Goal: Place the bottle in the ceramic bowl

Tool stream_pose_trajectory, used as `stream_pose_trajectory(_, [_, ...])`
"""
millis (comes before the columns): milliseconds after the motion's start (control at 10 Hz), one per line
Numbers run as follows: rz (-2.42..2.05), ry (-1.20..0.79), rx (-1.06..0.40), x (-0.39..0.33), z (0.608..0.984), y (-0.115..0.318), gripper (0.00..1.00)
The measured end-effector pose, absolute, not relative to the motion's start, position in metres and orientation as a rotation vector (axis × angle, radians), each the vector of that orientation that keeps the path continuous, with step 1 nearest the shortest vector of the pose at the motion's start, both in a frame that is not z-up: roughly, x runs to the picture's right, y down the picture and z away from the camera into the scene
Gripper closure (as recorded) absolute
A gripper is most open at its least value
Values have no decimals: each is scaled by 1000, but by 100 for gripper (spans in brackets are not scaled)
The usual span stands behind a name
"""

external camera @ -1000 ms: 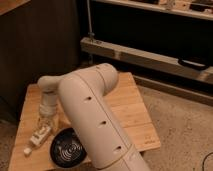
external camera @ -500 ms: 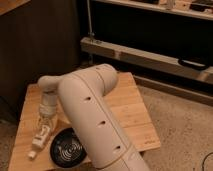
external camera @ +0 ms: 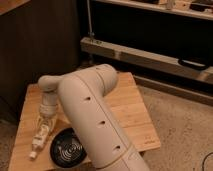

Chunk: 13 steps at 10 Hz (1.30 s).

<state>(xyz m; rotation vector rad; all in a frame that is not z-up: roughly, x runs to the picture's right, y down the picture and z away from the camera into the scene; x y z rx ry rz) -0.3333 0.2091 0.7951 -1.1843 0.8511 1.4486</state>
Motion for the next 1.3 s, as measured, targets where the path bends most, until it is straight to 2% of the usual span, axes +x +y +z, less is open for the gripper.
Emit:
stream_pose_trajectory(300, [1399,830,-1229,-334,779,196,100])
stream_pose_trajectory(800, [1302,761,-1254,-304,722,137,100])
stream_pose_trajectory(1000, [1320,747,-1232,-263,725,117,100])
stream_pose_trajectory(1300, [1340,738,-1214,-213,718,112,100])
